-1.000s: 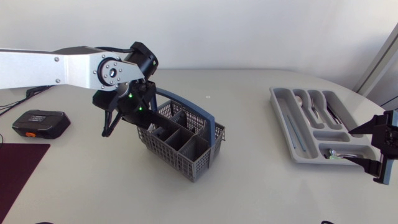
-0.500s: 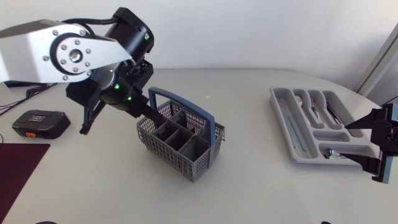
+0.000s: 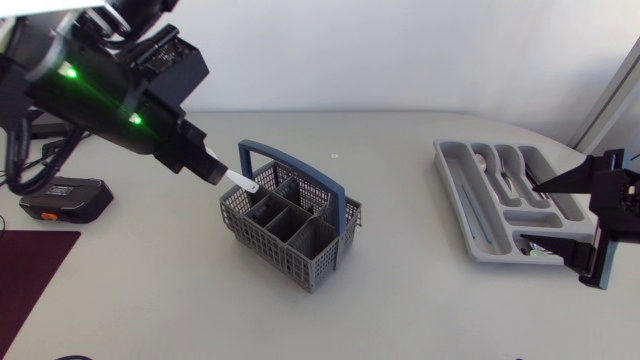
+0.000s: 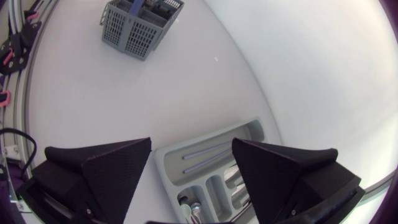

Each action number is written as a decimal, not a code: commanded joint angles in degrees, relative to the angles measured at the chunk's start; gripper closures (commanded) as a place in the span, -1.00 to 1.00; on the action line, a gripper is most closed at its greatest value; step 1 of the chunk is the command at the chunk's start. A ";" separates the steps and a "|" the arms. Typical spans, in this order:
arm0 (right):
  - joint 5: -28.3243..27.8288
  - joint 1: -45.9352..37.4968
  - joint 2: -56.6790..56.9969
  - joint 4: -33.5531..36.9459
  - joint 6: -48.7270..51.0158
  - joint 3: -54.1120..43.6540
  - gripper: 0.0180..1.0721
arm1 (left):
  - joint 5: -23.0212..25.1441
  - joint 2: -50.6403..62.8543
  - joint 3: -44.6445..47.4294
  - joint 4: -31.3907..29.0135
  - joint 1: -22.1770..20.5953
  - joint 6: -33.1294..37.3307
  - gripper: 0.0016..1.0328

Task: Unload the cutlery basket into the drawer organizer.

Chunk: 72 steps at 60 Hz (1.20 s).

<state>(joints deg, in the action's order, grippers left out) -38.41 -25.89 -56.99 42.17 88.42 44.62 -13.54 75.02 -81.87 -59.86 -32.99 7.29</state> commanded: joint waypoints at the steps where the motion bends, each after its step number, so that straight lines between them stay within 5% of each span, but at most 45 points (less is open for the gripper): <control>1: -0.96 3.13 2.68 1.42 -6.16 1.87 -0.79 | 5.37 -0.14 -2.95 -3.07 1.35 -2.10 0.88; 17: -1.23 15.43 8.83 3.53 -23.56 6.44 -0.79 | 21.89 4.08 -3.74 -4.74 1.70 -8.17 0.88; 30: 3.08 31.78 9.09 2.65 -37.97 8.64 -0.78 | 30.68 9.70 -5.06 -4.39 0.12 -10.28 0.88; 46: 13.01 51.64 4.52 -3.50 -51.16 8.38 -0.61 | 36.48 15.50 -8.05 -3.60 -0.67 -10.19 0.88; 58: 14.86 56.30 -1.19 -8.77 -55.46 8.46 -0.39 | 42.90 18.67 -9.98 -0.97 -0.67 -10.37 0.88; 72: 18.02 59.11 -6.29 -14.66 -57.05 8.03 -0.03 | 43.86 21.48 -12.18 -0.70 -1.72 -10.72 0.88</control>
<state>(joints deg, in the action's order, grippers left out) -21.02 32.40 -61.58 28.62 32.99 52.21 29.61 95.04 -91.74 -60.51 -34.22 -1.98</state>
